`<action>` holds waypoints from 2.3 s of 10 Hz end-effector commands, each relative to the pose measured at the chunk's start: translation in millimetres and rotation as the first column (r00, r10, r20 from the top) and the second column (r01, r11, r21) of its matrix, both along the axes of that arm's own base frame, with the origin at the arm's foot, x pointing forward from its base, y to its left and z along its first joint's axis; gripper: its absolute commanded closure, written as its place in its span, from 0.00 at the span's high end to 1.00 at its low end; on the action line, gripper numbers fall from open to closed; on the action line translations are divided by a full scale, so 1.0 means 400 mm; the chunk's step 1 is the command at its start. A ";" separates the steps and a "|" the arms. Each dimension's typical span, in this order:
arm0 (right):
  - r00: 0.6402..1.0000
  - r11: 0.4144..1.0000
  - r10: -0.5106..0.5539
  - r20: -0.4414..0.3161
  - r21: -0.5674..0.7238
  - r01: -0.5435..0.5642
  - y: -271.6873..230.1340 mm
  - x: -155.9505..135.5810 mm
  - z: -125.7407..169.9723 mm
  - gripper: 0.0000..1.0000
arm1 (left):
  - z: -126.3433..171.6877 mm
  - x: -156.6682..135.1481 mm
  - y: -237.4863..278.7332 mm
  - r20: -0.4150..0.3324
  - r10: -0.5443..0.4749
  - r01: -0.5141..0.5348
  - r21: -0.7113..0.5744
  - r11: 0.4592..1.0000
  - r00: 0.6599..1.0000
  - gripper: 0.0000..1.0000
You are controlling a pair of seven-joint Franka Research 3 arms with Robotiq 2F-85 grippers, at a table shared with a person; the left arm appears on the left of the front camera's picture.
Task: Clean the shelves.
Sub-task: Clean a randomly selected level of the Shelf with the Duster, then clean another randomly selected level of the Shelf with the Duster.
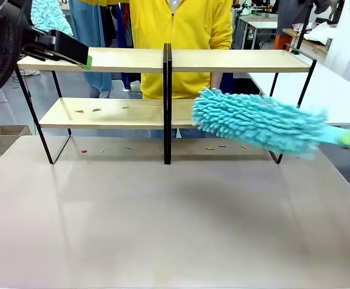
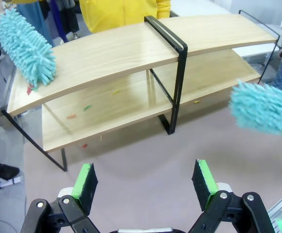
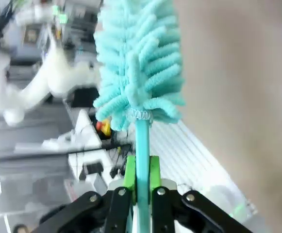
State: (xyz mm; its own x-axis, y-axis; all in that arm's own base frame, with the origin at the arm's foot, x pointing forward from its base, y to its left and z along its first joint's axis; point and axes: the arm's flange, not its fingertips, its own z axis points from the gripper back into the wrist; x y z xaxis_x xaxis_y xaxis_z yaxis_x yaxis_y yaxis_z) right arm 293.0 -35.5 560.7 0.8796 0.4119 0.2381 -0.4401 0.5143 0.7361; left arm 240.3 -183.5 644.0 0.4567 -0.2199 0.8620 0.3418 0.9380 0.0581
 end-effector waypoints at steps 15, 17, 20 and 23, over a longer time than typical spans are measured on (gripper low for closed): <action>0.634 0.914 -0.400 0.662 0.339 0.223 -0.421 -0.346 0.372 0.00 | -0.004 -0.002 0.004 0.001 0.004 -0.004 0.000 1.000 1.000 1.00; 0.634 0.914 -0.400 0.662 0.339 0.223 -0.421 -0.346 0.372 0.00 | -0.004 -0.002 0.004 0.001 0.004 -0.004 0.000 1.000 1.000 1.00; 0.634 0.914 -0.400 0.662 0.339 0.223 -0.421 -0.346 0.372 0.00 | -0.004 -0.002 0.004 0.001 0.004 -0.004 0.000 1.000 1.000 1.00; 0.634 0.914 -0.400 0.662 0.339 0.223 -0.421 -0.346 0.372 0.00 | -0.004 -0.002 0.004 0.001 0.004 -0.004 0.000 1.000 1.000 1.00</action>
